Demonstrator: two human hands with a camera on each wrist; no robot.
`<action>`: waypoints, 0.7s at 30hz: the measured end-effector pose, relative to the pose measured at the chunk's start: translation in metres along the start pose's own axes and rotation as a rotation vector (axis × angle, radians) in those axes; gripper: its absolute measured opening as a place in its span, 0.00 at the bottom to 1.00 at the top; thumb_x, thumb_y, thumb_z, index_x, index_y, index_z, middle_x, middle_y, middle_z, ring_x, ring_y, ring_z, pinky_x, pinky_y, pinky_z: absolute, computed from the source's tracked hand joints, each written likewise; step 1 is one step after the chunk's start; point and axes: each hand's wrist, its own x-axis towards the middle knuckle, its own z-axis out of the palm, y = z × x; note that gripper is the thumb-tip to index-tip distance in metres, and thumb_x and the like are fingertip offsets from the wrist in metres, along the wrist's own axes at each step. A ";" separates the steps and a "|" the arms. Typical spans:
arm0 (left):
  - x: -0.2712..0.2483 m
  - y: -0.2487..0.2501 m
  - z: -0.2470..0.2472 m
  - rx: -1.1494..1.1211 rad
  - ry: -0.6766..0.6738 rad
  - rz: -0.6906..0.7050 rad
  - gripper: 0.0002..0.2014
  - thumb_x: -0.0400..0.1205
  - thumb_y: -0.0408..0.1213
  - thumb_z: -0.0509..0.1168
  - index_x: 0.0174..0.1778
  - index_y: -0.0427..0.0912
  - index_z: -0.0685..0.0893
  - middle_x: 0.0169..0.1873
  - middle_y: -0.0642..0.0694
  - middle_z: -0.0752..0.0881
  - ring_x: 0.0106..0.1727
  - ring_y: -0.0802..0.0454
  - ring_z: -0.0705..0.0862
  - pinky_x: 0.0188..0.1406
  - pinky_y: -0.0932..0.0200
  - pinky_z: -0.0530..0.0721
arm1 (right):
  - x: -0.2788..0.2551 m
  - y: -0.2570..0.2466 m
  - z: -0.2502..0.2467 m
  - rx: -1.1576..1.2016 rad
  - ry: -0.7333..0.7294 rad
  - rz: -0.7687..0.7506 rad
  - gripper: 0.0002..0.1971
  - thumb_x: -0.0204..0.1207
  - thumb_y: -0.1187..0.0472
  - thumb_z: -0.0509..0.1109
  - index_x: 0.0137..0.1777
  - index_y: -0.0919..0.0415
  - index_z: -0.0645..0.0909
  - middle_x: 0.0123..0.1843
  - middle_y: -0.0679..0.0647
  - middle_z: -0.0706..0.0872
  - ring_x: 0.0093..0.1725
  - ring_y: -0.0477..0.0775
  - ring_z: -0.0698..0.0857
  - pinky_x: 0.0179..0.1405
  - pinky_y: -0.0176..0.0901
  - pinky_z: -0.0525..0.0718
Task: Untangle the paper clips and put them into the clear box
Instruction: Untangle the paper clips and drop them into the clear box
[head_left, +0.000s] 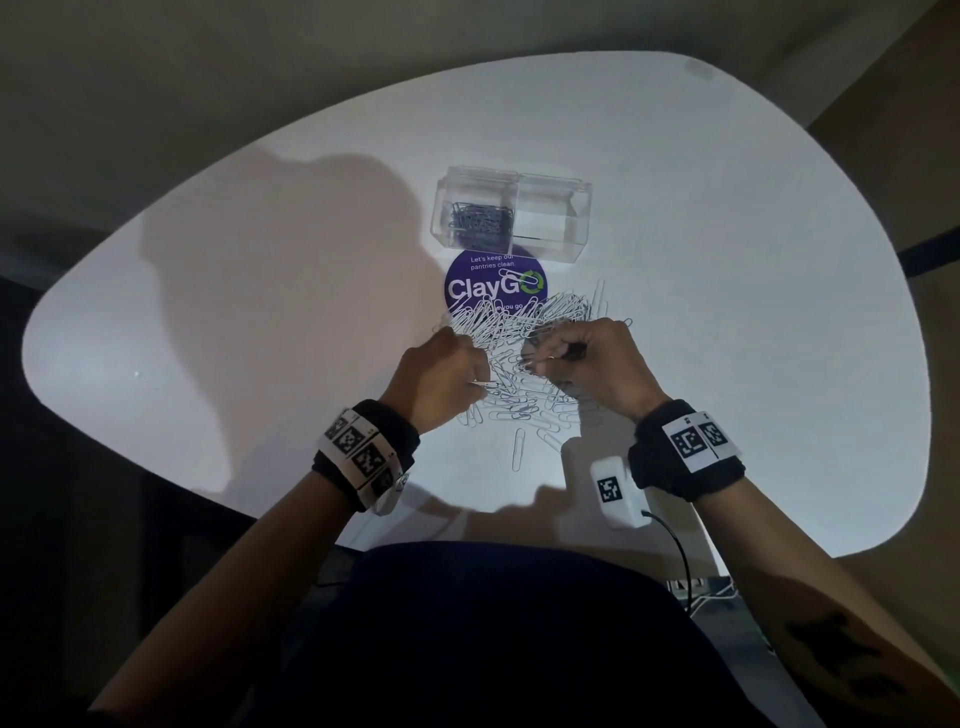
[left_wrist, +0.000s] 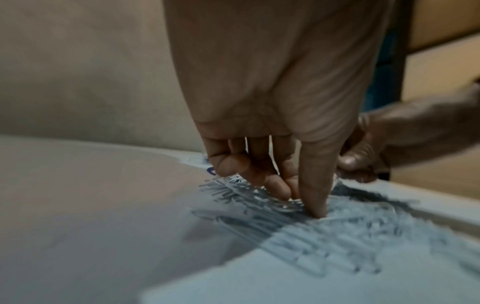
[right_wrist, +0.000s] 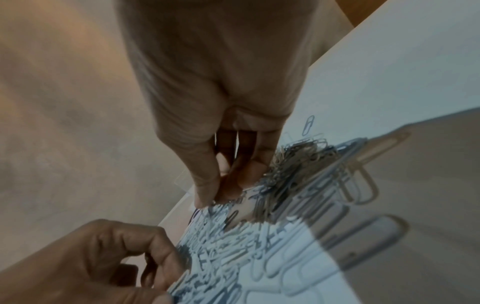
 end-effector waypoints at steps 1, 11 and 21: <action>0.001 -0.002 -0.002 -0.051 0.013 -0.013 0.03 0.74 0.41 0.74 0.40 0.50 0.87 0.37 0.58 0.85 0.48 0.57 0.83 0.60 0.54 0.81 | -0.001 0.001 0.000 -0.004 0.009 0.002 0.06 0.67 0.69 0.82 0.43 0.64 0.92 0.37 0.38 0.86 0.35 0.30 0.83 0.37 0.21 0.76; -0.004 -0.022 -0.022 -0.055 0.097 -0.154 0.13 0.70 0.33 0.69 0.47 0.52 0.84 0.41 0.58 0.81 0.47 0.54 0.78 0.44 0.55 0.75 | 0.005 -0.001 0.015 -0.368 0.064 -0.159 0.04 0.68 0.61 0.81 0.41 0.53 0.90 0.45 0.45 0.79 0.50 0.48 0.76 0.40 0.35 0.73; -0.003 -0.018 -0.014 -0.006 0.070 -0.131 0.07 0.75 0.38 0.70 0.48 0.47 0.87 0.45 0.49 0.85 0.50 0.47 0.82 0.45 0.54 0.76 | 0.020 -0.022 0.053 -0.583 -0.216 -0.273 0.09 0.71 0.58 0.78 0.51 0.50 0.88 0.48 0.46 0.84 0.52 0.51 0.81 0.41 0.48 0.83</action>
